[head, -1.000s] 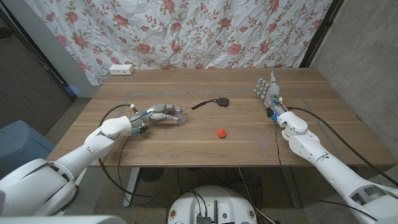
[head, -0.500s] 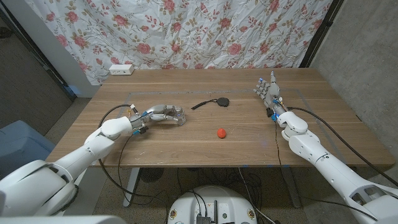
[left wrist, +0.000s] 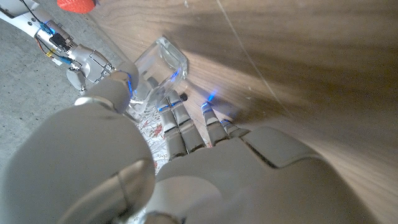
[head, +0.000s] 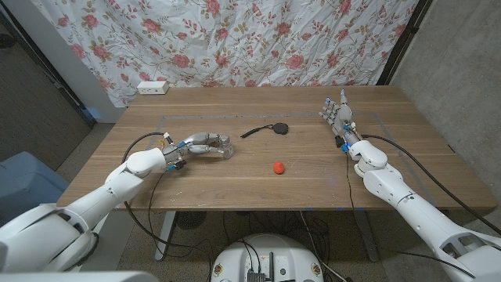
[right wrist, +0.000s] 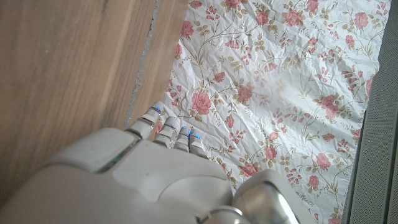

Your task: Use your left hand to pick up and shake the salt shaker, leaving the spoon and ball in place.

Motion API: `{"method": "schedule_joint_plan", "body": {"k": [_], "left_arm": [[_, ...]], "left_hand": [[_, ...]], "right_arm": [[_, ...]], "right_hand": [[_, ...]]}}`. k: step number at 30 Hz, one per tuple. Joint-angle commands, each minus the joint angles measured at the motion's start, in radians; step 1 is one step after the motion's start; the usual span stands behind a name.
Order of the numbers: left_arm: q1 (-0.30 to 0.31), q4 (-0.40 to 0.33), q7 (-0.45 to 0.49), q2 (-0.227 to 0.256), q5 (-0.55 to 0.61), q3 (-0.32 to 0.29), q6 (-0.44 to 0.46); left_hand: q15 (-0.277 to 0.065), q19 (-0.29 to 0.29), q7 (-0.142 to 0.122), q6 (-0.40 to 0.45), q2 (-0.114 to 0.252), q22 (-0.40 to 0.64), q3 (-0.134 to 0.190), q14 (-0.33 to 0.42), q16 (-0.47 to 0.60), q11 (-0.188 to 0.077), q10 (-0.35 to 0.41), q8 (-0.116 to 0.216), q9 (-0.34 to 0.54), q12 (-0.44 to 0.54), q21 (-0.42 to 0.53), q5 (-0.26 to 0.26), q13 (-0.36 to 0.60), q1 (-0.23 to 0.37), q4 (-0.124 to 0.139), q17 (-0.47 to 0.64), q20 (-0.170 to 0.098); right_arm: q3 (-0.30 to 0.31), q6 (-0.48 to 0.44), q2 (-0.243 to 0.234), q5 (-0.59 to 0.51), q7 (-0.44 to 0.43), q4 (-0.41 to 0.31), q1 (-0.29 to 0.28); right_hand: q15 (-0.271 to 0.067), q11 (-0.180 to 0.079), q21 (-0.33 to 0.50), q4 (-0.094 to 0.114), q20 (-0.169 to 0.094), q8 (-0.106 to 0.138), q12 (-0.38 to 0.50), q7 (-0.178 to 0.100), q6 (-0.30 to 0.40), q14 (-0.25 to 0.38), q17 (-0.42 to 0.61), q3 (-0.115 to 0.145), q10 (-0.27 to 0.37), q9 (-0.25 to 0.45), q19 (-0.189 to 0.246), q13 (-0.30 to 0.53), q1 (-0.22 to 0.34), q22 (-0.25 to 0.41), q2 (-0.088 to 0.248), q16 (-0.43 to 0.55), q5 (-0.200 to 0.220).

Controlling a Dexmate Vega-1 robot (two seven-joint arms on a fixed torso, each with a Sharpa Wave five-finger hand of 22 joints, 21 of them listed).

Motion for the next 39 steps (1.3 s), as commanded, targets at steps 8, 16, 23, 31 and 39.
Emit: {"method": "schedule_joint_plan", "body": {"k": [8,16,23,31,39], "left_arm": [[0.012,-0.002,0.041,0.003,0.014,-0.008,-0.006],[0.019,-0.009,0.057,0.003,0.018,-0.010,-0.005],[0.031,-0.028,0.089,0.007,0.030,-0.013,0.002],[0.054,-0.073,0.129,0.021,0.032,-0.029,0.010],[0.073,-0.114,0.162,0.034,0.035,-0.044,0.020]], "left_hand": [[-0.140,0.096,0.007,0.055,0.007,0.005,-0.031,0.052,0.011,0.001,0.063,0.034,0.005,0.014,0.012,-0.003,0.014,0.036,0.006,0.006,0.049],[-0.148,0.118,-0.002,0.086,0.014,0.005,-0.051,0.076,0.012,0.001,0.098,0.051,0.005,0.021,0.014,-0.004,0.021,0.046,0.008,0.007,0.045],[-0.151,0.139,-0.007,0.113,0.024,0.006,-0.069,0.097,0.013,0.000,0.134,0.066,0.005,0.028,0.015,-0.003,0.028,0.056,0.010,0.008,0.044],[-0.149,0.158,-0.010,0.134,0.030,0.006,-0.082,0.115,0.016,0.000,0.151,0.076,0.004,0.030,0.017,-0.004,0.032,0.061,0.011,0.009,0.040],[-0.150,0.164,-0.007,0.131,0.040,0.006,-0.089,0.126,0.017,0.000,0.160,0.076,0.004,0.029,0.016,-0.003,0.034,0.062,0.014,0.010,0.046]], "right_arm": [[0.000,0.002,0.000,0.000,0.001,0.003,0.001],[0.000,0.002,0.000,0.000,0.002,0.003,0.001],[0.000,0.002,0.000,0.000,0.001,0.002,0.001],[0.000,0.001,0.000,0.000,0.001,0.002,0.001],[0.000,0.001,0.000,0.000,0.001,0.002,0.001]], "right_hand": [[-0.034,0.000,0.010,0.000,0.003,0.004,0.005,0.008,0.000,-0.004,0.005,-0.004,-0.007,0.003,0.006,0.005,-0.002,0.005,0.098,0.005,0.007],[-0.035,-0.001,0.010,0.000,0.003,0.004,0.004,0.008,0.000,-0.004,0.006,-0.004,-0.008,0.003,0.006,0.005,-0.002,0.005,0.098,0.005,0.007],[-0.033,-0.001,0.010,0.000,0.003,0.004,0.004,0.008,0.000,-0.004,0.006,-0.004,-0.009,0.003,0.005,0.006,-0.002,0.005,0.098,0.005,0.007],[-0.035,0.000,0.009,0.000,0.003,0.004,0.004,0.009,0.000,-0.005,0.007,-0.004,-0.008,0.003,0.005,0.006,-0.002,0.005,0.098,0.004,0.007],[-0.033,-0.001,0.010,0.000,0.003,0.004,0.004,0.008,0.001,-0.004,0.007,-0.004,-0.009,0.003,0.005,0.006,-0.002,0.005,0.098,0.004,0.007]]}}
